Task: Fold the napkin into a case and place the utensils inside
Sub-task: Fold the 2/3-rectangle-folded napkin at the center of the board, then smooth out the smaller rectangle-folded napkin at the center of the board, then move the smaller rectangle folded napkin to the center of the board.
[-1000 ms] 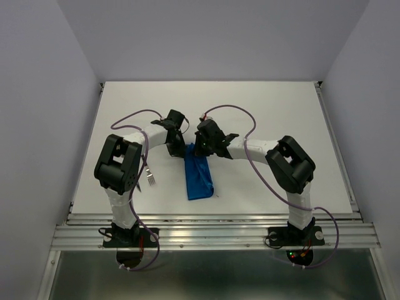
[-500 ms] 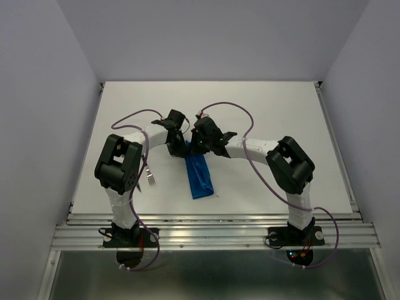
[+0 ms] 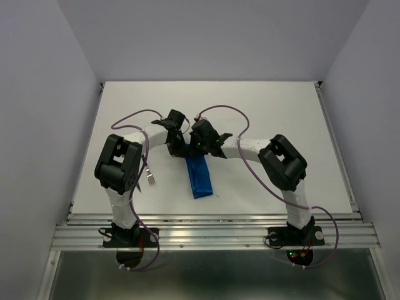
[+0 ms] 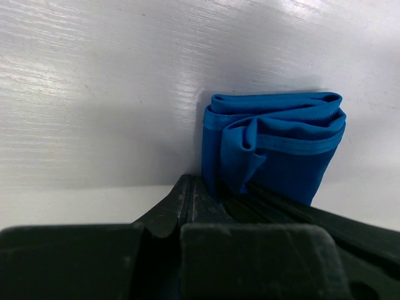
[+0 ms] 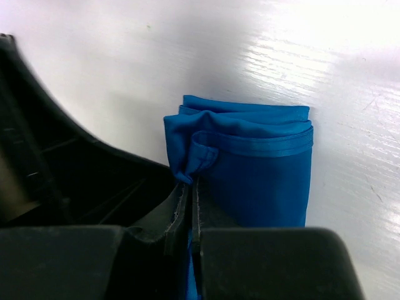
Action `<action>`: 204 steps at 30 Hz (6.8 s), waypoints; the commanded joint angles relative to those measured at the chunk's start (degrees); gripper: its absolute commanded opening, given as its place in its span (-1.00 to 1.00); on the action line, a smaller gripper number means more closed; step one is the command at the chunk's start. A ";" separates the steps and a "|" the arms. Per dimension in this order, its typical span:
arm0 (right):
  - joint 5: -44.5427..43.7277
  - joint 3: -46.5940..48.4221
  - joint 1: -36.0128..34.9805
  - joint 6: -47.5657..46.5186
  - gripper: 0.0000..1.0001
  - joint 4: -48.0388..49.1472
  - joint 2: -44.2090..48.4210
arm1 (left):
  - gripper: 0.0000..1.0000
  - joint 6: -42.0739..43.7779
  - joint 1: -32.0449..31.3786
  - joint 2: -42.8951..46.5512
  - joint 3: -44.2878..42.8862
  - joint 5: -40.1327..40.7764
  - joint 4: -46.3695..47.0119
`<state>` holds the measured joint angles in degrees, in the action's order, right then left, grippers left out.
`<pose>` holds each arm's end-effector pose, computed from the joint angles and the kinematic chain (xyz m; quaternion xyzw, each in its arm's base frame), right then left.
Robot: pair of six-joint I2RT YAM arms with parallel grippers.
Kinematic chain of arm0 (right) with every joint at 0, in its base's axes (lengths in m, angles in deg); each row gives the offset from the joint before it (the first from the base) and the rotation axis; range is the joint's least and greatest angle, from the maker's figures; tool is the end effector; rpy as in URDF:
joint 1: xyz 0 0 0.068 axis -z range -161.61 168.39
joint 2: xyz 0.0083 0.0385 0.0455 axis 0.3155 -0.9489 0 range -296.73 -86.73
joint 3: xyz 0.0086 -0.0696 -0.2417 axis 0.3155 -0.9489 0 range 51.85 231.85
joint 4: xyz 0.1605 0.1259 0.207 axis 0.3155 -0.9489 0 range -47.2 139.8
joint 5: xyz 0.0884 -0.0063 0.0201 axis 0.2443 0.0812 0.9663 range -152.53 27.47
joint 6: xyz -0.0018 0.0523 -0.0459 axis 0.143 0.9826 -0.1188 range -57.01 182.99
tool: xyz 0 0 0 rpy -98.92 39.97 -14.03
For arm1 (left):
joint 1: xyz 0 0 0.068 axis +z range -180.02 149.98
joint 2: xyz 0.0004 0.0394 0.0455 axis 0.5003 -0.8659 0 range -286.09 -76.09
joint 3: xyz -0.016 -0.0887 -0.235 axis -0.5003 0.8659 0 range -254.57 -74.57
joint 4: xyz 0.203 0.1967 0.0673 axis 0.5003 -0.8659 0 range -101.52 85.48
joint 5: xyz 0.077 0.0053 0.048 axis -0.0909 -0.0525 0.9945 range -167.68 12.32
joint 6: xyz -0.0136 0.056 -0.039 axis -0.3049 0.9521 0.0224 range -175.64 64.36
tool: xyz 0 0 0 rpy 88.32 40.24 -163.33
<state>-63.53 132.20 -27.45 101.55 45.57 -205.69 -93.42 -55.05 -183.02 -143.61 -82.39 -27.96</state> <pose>0.3392 0.3480 0.1113 -0.0547 0.9148 0.2628 0.3017 0.3674 -0.1767 0.1086 -0.0974 0.9632 -0.1629 0.1903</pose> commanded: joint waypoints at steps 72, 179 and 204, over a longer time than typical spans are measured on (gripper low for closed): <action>3.37 -29.91 -6.10 0.81 -0.74 11.70 22.11 | -1.00 2.45 5.35 7.70 -0.58 -6.54 0.06; -12.54 -31.15 -3.46 -16.42 -0.58 0.01 35.99 | -0.07 0.16 3.24 18.60 11.03 -1.18 11.40; -10.86 -11.63 -7.94 -14.04 -0.47 -1.22 19.82 | -0.08 0.25 6.66 19.92 7.78 0.93 4.99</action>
<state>-73.89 116.42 -33.86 88.02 43.67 -185.03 -93.38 -49.92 -165.93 -133.23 -82.71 -20.90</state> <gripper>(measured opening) 0.253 0.461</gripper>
